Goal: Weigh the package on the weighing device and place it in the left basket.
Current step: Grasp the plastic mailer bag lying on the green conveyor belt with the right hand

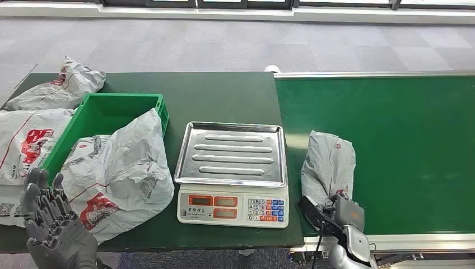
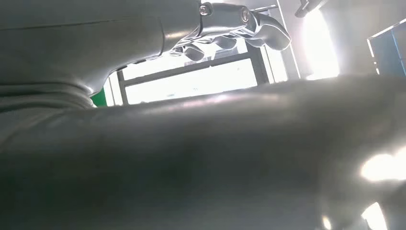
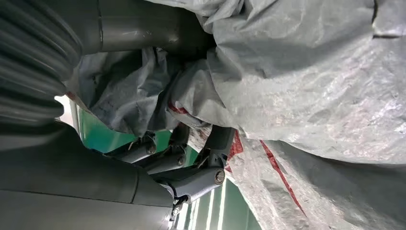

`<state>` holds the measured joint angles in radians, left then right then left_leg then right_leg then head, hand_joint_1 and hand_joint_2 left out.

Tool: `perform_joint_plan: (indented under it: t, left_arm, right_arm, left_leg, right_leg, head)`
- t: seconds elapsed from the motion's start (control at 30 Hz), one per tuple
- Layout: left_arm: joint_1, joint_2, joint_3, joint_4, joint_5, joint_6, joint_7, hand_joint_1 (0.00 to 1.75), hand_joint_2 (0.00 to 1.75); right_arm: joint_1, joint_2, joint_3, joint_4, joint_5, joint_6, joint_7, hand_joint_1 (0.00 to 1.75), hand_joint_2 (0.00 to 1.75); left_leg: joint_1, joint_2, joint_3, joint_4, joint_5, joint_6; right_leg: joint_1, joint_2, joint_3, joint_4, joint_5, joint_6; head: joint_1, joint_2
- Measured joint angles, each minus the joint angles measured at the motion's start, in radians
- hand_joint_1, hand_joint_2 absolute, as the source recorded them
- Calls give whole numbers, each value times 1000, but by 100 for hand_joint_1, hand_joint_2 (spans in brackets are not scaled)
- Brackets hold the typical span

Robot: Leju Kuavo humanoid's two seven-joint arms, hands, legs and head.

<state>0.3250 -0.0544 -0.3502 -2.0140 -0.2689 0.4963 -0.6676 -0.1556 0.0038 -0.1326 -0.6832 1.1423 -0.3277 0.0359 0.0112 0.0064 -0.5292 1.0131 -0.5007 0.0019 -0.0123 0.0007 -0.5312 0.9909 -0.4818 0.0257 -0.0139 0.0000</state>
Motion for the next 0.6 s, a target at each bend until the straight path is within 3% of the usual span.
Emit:
perform_joint_plan:
  t: [0.43,0.6]
  left_arm:
    - [20,0,0,-10,6,4,-6,0,0]
    - [32,-2,0,-15,-1,4,-6,0,0]
  right_arm:
    - [-1,20,8,5,31,-16,6,175,175]
    - [35,23,12,-78,146,-54,96,175,175]
  left_leg:
    - [0,0,0,0,-1,0]
    - [-1,-6,3,0,0,2]
  right_leg:
    - [0,0,1,0,-1,0]
    - [-1,-6,1,0,0,0]
  head:
    - [0,0]
    - [0,0]
